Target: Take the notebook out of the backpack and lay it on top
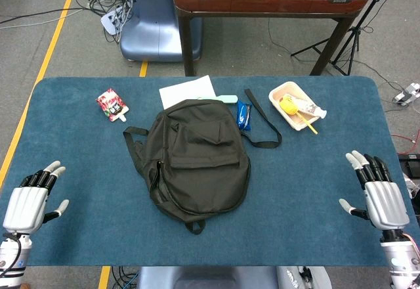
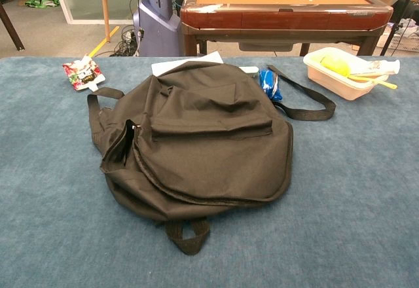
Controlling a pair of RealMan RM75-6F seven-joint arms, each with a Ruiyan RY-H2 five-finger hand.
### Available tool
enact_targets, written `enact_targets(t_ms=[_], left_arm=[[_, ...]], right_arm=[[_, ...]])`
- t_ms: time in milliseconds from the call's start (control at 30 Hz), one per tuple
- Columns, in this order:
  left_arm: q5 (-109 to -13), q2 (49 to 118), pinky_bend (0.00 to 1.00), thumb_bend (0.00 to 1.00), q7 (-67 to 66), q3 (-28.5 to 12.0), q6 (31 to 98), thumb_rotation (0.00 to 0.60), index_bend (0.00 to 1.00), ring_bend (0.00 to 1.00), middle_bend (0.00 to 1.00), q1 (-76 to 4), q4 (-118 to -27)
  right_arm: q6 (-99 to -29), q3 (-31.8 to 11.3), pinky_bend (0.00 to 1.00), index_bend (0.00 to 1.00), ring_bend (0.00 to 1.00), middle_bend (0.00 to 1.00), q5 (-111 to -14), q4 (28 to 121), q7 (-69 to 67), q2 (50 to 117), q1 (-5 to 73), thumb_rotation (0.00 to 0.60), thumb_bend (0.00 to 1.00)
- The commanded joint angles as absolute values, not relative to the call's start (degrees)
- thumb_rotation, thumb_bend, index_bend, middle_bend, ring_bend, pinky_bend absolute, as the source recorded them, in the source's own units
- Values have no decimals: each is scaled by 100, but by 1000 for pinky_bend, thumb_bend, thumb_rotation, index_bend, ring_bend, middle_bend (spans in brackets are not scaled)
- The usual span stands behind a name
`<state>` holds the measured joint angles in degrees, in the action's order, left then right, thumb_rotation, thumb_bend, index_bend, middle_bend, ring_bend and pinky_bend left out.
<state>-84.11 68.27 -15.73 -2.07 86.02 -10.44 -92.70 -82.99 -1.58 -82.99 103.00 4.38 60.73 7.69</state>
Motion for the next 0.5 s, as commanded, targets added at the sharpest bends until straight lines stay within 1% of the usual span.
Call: enact_targets(t_ms=[33,233,333,500], left_arm=[[-8407,6845,271,205,-1608,-225,8565,600,210,219,173,-1056,-9289],[-8448,6834,271,205,-1637,-263,8603,600,210,219,173,-1034,-9330],[-8461,6819,271,205,-1636,-274,8617,600,210,219,173,-1017,-9358],[-8494,6770,271,205,-1654,-283,8637,600,210,219,173,-990,-9421]], right_arm=[[-8137,-151,39,0,0,69,-8377,10294,432,6095,855,600,166],[-7665,-114,39,0,0,73,-8682,10397,480,6144,1161,600,166],[-7300,-120,39,0,0,74,-8818,10461,507,6238,1416,600,167],[-6492,-171,39,0,0,74,-8866,10459,520,6554,1954,600,166]])
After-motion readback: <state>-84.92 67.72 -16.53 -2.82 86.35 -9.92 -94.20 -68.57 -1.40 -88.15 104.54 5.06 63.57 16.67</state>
